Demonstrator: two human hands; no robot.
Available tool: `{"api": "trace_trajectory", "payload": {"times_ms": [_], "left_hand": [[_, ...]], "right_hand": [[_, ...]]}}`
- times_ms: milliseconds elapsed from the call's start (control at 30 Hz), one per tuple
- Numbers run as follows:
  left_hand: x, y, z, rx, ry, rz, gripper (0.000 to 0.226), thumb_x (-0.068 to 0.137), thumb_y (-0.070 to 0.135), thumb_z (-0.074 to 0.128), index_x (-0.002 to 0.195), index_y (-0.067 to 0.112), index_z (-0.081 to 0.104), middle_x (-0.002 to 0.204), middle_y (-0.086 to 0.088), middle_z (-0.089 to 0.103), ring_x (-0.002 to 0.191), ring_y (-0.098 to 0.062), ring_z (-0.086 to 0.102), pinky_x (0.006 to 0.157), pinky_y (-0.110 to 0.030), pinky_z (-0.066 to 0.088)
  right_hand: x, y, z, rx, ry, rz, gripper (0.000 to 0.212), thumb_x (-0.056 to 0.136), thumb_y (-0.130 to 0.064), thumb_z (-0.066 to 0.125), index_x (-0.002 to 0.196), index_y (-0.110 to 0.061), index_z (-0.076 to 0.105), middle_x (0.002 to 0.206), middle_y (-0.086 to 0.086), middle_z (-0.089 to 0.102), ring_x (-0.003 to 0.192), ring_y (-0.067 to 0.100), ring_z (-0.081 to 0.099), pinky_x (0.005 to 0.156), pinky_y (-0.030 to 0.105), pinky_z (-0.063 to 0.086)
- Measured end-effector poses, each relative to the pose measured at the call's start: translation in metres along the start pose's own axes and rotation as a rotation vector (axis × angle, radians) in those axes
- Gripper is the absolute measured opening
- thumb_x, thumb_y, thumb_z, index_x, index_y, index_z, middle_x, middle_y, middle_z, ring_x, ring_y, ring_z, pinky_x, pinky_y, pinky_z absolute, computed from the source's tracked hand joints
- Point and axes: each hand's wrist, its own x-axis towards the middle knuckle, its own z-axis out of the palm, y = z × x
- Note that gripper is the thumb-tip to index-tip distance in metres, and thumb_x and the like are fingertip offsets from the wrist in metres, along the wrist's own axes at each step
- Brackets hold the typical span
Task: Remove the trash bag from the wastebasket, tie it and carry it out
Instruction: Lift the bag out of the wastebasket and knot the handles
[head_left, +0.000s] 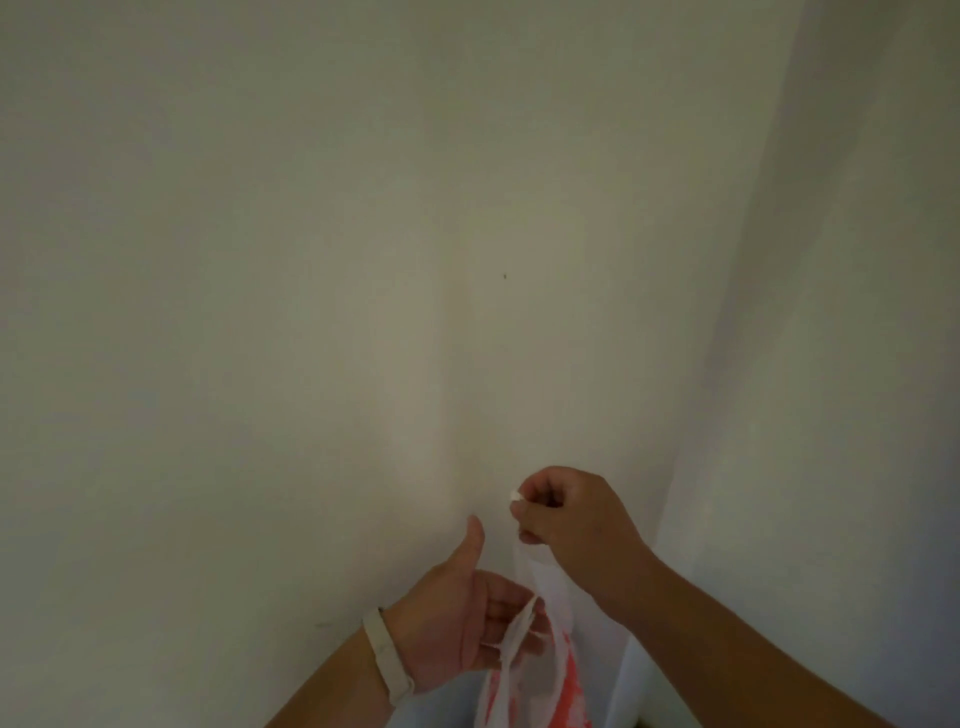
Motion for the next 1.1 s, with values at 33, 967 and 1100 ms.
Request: {"api": "trace_trajectory", "payload": {"times_ms": [33, 967, 1100], "left_hand": [[0.003, -0.002, 0.002, -0.036, 0.014, 0.003, 0.112, 0.066, 0.087, 0.025, 0.111, -0.007, 0.065, 0.102, -0.020, 0.070, 0.087, -0.029, 0.068, 0.084, -0.036, 0.050], [-0.015, 0.041, -0.004, -0.151, 0.622, 0.405, 0.029, 0.095, 0.015, 0.051, 0.069, 0.003, 0.057, 0.052, -0.011, 0.066, 0.043, -0.022, 0.061, 0.046, -0.030, 0.052], [-0.019, 0.043, -0.002, -0.073, 0.611, 0.396, 0.028, 0.094, 0.019, 0.053, 0.070, 0.005, 0.057, 0.055, -0.010, 0.067, 0.044, -0.023, 0.061, 0.043, -0.027, 0.046]], "right_hand": [[-0.001, -0.005, 0.002, 0.002, -0.031, -0.025, 0.018, 0.083, -0.007, 0.072, 0.068, -0.015, 0.066, 0.059, -0.001, 0.065, 0.059, 0.016, 0.064, 0.076, 0.046, 0.057], [-0.002, 0.055, 0.038, 0.317, -0.491, 0.366, 0.026, 0.099, -0.027, 0.056, 0.100, -0.004, 0.069, 0.077, 0.005, 0.068, 0.061, 0.015, 0.061, 0.062, 0.026, 0.053], [-0.009, 0.046, 0.047, 0.091, -0.588, 0.174, 0.024, 0.100, -0.015, 0.050, 0.091, -0.003, 0.070, 0.066, -0.001, 0.067, 0.063, 0.014, 0.062, 0.068, 0.025, 0.055]]}}
